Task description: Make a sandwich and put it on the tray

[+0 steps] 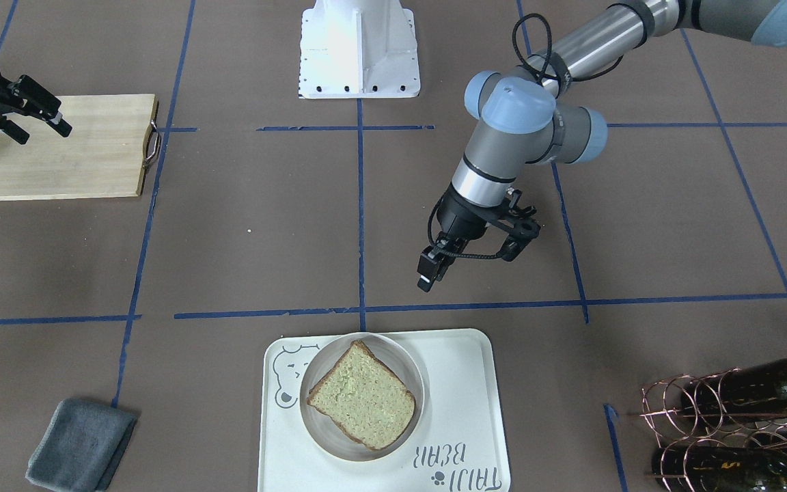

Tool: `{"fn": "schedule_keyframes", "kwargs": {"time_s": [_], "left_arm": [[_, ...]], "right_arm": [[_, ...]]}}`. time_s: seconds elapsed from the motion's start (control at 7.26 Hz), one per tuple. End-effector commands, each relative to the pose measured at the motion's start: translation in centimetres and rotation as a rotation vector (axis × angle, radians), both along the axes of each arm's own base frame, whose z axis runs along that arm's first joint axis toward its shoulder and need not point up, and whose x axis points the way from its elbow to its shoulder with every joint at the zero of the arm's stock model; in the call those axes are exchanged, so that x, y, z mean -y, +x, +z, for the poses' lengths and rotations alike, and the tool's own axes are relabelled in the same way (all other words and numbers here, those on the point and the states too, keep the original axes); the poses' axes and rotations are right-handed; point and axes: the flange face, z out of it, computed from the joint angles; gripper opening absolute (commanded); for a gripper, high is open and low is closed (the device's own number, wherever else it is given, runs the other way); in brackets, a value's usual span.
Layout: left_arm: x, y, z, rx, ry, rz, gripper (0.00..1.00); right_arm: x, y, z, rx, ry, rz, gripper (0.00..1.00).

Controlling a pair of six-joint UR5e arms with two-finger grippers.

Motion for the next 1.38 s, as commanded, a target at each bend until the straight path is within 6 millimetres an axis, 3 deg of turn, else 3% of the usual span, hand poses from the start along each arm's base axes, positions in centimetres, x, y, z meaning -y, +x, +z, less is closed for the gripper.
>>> {"fn": "schedule_keyframes", "kwargs": {"time_s": [0.0, 0.14, 0.28, 0.55, 0.96, 1.24], "left_arm": [[-5.8, -7.3, 3.9, 0.095, 0.229, 0.157, 0.46], [-7.7, -9.8, 7.4, 0.168, 0.316, 0.248, 0.47], [-7.6, -13.6, 10.9, 0.253, 0.403, 0.295, 0.47], [-6.3, -21.5, 16.3, 0.37, 0.519, 0.394, 0.5], [-2.9, -36.5, 25.6, 0.506, 0.704, 0.545, 0.5], [-1.1, -45.0, 29.7, 0.605, 0.681, 0.636, 0.49]], "right_arm": [[0.4, 1.9, 1.8, -0.008, -0.023, 0.01, 1.0], [0.7, 2.4, 4.2, -0.044, 0.004, -0.011, 1.0], [1.5, 3.9, 5.8, -0.096, 0.039, -0.029, 1.0], [3.0, 9.9, 7.7, -0.146, 0.067, -0.078, 1.0], [6.2, 15.0, 8.7, -0.226, 0.082, -0.155, 1.0], [9.7, 19.4, 8.6, -0.264, 0.097, -0.242, 1.0]]}}
